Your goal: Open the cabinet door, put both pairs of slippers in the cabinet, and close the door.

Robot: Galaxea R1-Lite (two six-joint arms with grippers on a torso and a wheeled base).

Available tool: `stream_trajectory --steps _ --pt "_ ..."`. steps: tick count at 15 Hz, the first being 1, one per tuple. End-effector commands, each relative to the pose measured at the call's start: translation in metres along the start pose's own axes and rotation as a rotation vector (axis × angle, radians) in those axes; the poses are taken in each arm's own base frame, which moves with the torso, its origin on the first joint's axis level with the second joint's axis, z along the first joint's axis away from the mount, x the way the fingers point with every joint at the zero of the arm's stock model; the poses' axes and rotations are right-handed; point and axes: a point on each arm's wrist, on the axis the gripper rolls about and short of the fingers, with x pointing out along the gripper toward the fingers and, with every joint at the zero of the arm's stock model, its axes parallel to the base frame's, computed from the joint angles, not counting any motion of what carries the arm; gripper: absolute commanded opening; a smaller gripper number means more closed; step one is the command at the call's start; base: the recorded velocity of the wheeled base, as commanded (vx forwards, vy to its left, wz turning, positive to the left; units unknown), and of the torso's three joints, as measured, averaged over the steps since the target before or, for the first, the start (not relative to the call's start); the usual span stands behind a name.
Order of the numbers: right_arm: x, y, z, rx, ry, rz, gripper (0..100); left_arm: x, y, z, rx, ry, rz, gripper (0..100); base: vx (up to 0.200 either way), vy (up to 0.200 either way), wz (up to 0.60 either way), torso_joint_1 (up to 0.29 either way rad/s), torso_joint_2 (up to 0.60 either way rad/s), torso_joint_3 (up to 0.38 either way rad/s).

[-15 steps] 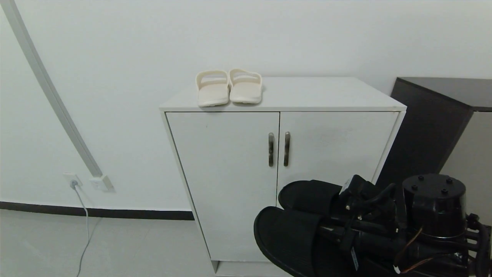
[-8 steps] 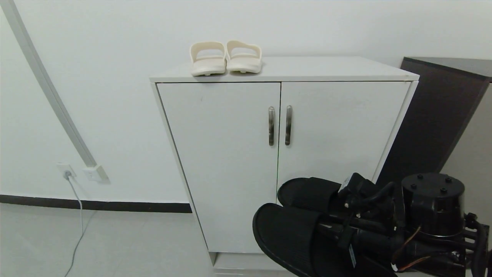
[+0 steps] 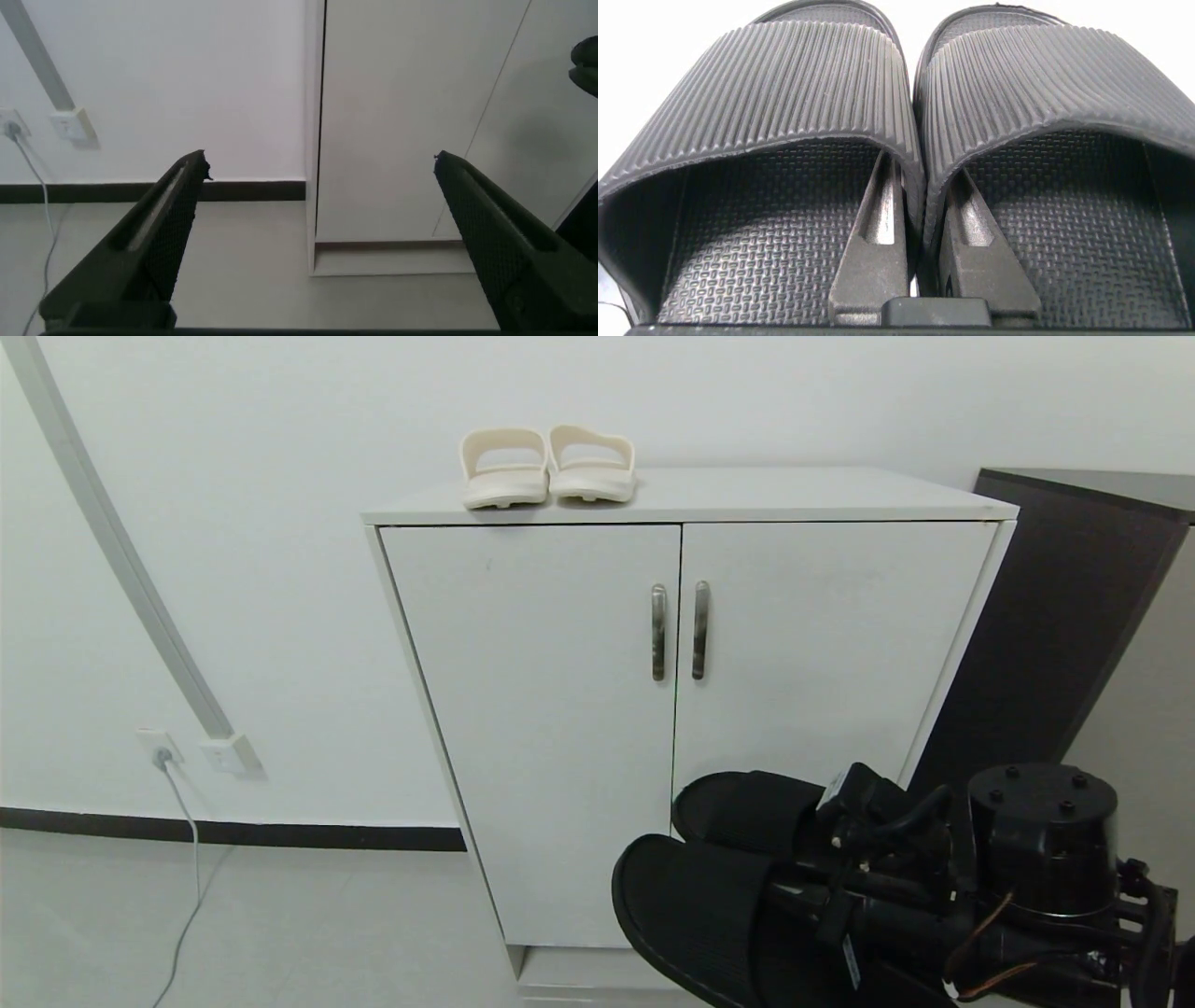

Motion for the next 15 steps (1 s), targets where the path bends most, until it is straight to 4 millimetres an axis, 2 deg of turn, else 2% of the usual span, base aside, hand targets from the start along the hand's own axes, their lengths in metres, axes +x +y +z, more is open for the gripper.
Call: stream_trajectory --steps 1,6,7,9,10,12,15 --pt "0.001 0.000 -0.001 0.000 0.001 0.004 0 0.001 0.000 0.000 0.003 0.020 0.001 100 0.000 0.000 0.00 0.000 0.00 0.000" --pt "0.003 0.001 -0.004 0.002 -0.008 -0.004 0 0.005 0.000 0.003 0.059 0.066 0.001 100 0.000 0.000 0.00 0.000 0.00 0.000" --pt "0.005 0.001 -0.005 0.000 -0.002 -0.003 0 0.005 0.000 0.013 0.069 0.049 0.000 100 0.000 0.000 0.00 0.000 0.00 0.000" --pt "0.007 0.001 -0.007 0.000 -0.003 0.000 0 0.010 0.000 0.062 0.023 0.026 -0.007 100 0.000 0.000 0.00 0.000 0.00 0.000" --pt "0.007 0.002 -0.007 -0.002 -0.005 0.004 0 0.021 0.000 0.074 0.016 0.076 -0.065 100 0.000 0.000 0.00 -0.017 0.19 0.129" --pt "0.006 0.003 -0.006 -0.004 -0.008 0.008 0 0.043 -0.004 0.093 0.002 0.148 -0.205 100 0.000 0.000 0.00 0.010 0.09 0.063" --pt "0.005 0.003 -0.005 0.000 -0.013 0.007 0 0.066 -0.009 0.118 0.002 0.126 -0.421 100 0.000 0.000 0.00 0.000 0.00 0.000"
